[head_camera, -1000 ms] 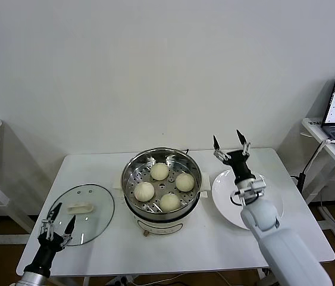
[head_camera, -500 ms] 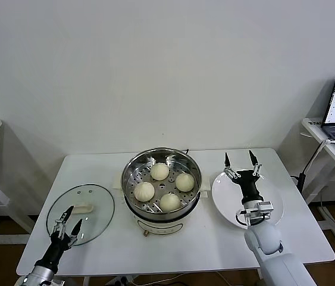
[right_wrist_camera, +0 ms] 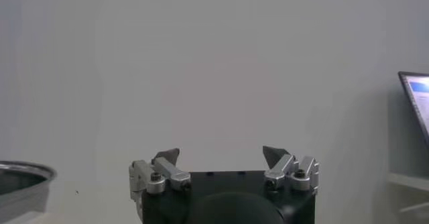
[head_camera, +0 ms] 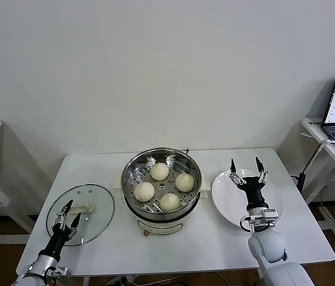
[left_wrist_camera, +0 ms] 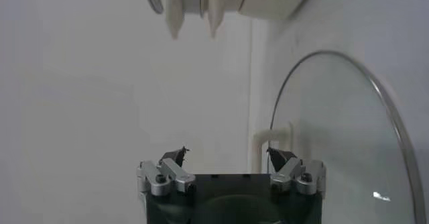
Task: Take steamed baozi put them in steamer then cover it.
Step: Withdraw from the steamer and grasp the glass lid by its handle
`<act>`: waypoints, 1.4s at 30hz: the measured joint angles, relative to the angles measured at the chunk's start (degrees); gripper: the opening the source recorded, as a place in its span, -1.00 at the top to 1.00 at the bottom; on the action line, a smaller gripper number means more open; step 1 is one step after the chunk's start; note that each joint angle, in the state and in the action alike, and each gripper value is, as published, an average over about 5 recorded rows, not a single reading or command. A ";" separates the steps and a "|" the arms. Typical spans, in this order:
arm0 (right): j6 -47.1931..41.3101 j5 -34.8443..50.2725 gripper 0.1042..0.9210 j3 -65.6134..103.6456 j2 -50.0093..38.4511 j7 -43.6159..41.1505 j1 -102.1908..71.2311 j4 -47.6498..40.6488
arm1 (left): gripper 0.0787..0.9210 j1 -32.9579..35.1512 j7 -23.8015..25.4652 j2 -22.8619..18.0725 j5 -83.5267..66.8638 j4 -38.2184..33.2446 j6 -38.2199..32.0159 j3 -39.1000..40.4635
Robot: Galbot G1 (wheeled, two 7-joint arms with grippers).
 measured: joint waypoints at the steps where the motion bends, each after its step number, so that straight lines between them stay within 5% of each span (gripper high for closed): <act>1: 0.03 -0.08 -0.76 0.10 0.03 0.01 -0.11 0.00 | -0.77 -0.45 -0.02 -0.03 0.04 0.44 0.06 0.09; 30: 0.53 -1.24 -0.76 2.31 0.20 0.14 -1.18 0.14 | -0.76 -8.52 -0.12 -1.75 0.31 7.43 2.77 2.06; 42: 0.55 -1.38 -0.76 2.35 0.25 0.25 -0.86 0.09 | -0.04 -9.21 0.75 -2.33 -0.21 8.18 3.83 2.39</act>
